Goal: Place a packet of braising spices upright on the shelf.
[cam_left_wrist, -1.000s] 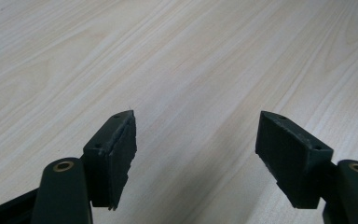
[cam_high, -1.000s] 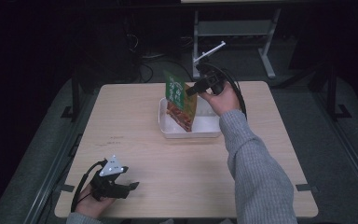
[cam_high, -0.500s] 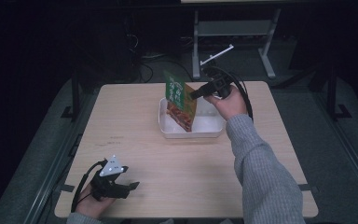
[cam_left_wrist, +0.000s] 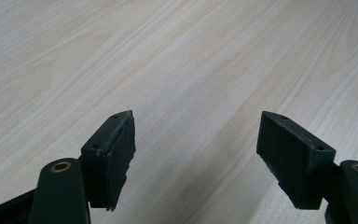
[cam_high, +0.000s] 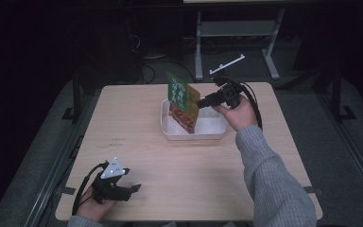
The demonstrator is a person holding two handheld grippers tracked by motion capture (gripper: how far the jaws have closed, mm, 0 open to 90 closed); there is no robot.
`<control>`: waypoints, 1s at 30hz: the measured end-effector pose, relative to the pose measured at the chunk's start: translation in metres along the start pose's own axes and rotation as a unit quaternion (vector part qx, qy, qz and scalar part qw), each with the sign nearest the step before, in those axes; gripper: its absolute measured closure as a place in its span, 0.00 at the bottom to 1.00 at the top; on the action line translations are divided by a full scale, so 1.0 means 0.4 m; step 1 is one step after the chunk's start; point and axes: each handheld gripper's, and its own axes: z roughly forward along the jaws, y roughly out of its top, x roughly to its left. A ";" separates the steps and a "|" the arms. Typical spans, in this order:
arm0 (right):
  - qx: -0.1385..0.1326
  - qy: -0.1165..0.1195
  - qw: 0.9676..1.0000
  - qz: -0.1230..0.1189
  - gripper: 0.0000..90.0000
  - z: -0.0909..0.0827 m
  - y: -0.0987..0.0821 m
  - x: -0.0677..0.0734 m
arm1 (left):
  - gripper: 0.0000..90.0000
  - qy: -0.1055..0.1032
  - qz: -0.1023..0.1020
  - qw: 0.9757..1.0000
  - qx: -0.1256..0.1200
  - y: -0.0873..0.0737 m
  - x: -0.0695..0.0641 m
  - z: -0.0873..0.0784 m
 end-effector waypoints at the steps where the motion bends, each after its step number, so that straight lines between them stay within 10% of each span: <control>1: 0.002 0.000 1.000 0.000 0.52 0.000 -0.006 -0.001 | 0.31 0.000 0.000 1.000 0.000 0.000 0.000 0.000; 30: -0.005 0.017 1.000 0.005 0.52 -0.053 -0.137 -0.021 | 0.30 -0.001 0.001 1.000 0.003 0.000 -0.002 0.003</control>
